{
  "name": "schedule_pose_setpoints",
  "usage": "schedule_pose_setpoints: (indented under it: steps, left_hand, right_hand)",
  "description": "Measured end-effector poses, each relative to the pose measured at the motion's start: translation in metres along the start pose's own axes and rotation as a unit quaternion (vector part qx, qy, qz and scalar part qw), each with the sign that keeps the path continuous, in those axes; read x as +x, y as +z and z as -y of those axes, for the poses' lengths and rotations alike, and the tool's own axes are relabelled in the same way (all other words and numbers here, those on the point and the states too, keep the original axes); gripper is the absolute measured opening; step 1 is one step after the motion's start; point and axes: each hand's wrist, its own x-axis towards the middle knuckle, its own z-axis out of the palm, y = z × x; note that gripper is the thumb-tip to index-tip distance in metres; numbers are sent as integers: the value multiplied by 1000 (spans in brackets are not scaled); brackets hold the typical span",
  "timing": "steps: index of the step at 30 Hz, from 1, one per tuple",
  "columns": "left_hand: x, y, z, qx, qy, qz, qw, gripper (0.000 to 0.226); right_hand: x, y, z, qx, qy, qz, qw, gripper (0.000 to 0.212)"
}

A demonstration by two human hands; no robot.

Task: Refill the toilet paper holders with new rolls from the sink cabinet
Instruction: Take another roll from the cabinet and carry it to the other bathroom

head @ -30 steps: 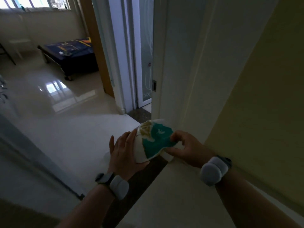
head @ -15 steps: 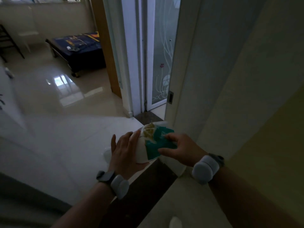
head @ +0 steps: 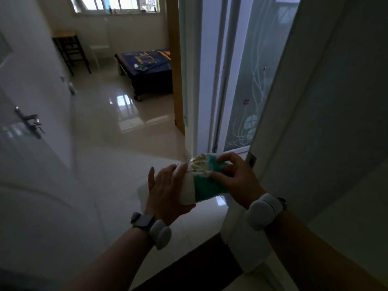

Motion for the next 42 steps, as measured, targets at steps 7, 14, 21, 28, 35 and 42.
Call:
schedule_pose_setpoints:
  steps: [7, 14, 21, 28, 35, 42]
  left_hand:
    - [34, 11, 62, 43, -68, 21, 997, 110]
    - [89, 37, 134, 49, 15, 40, 998, 106]
    - [177, 47, 223, -57, -212, 94, 971, 107]
    - [272, 68, 250, -499, -324, 155, 789, 125]
    - [366, 104, 245, -582, -301, 171, 735, 48]
    - [462, 141, 210, -722, -328, 241, 560, 81]
  right_hand:
    - [87, 2, -21, 56, -3, -53, 997, 48]
    - [202, 49, -33, 41, 66, -40, 996, 58]
    - [297, 81, -27, 84, 8, -187, 979, 26]
    - [342, 117, -65, 65, 144, -45, 986, 86]
    - [423, 36, -71, 107, 130, -93, 981, 84]
    - [500, -33, -84, 194, 116, -101, 969, 46]
